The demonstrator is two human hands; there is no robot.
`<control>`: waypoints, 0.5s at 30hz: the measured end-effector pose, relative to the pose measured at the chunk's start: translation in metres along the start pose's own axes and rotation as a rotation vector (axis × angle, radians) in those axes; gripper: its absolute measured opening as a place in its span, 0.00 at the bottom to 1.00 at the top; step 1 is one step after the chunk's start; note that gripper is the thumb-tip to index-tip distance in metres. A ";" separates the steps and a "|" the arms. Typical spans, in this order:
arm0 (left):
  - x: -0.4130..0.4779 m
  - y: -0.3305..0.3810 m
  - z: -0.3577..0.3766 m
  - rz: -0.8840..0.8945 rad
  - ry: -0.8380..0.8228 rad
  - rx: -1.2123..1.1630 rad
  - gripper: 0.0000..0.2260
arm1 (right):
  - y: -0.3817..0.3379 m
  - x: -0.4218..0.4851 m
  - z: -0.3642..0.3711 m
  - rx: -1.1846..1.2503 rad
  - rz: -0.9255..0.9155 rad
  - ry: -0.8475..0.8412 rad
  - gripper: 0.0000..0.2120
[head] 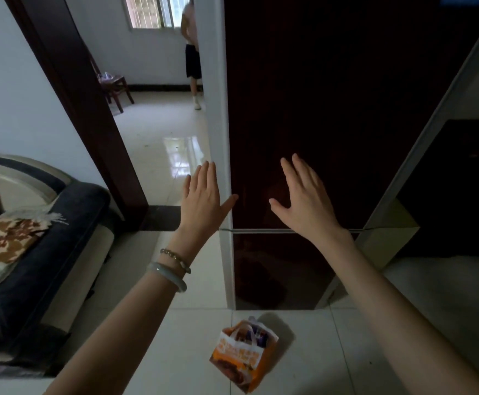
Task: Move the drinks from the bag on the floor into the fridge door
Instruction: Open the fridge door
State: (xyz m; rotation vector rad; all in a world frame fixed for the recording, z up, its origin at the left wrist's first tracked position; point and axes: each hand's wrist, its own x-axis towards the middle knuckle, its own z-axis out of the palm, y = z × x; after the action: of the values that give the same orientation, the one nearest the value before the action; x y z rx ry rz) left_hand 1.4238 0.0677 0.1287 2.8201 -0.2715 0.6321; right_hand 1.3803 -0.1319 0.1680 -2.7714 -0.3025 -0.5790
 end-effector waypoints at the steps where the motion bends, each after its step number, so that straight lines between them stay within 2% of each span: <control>1: 0.012 -0.002 -0.004 -0.001 0.015 -0.016 0.37 | 0.000 0.009 -0.006 -0.007 -0.011 0.030 0.37; 5: 0.059 -0.006 -0.020 -0.010 0.099 -0.121 0.37 | 0.000 0.044 -0.025 -0.045 -0.051 0.133 0.36; 8: 0.093 -0.006 -0.025 -0.054 0.094 -0.240 0.37 | 0.004 0.068 -0.030 -0.103 -0.072 0.172 0.36; 15: 0.150 -0.012 -0.010 -0.104 0.057 -0.347 0.40 | 0.021 0.110 -0.018 -0.217 -0.083 0.089 0.39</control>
State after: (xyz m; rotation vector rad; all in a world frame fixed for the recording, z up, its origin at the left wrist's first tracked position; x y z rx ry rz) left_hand 1.5559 0.0622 0.2007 2.4626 -0.2001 0.5784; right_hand 1.4784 -0.1419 0.2242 -2.9397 -0.3556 -0.7971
